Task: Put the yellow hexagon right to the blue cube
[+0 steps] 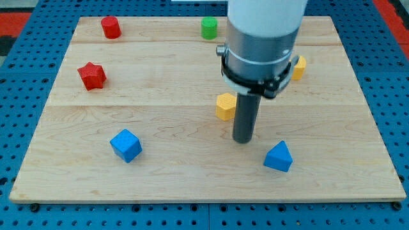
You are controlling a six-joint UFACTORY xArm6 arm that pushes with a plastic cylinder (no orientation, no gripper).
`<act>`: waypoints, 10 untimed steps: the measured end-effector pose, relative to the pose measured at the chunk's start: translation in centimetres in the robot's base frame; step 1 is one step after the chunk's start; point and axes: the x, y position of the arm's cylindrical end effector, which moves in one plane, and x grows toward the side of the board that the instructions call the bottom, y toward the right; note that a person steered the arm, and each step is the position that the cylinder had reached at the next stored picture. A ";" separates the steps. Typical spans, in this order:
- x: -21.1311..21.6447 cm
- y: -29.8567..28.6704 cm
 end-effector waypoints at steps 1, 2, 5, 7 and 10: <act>-2.4 1.7; -4.6 -1.8; -7.9 -6.1; -12.5 -11.6; -10.5 -10.8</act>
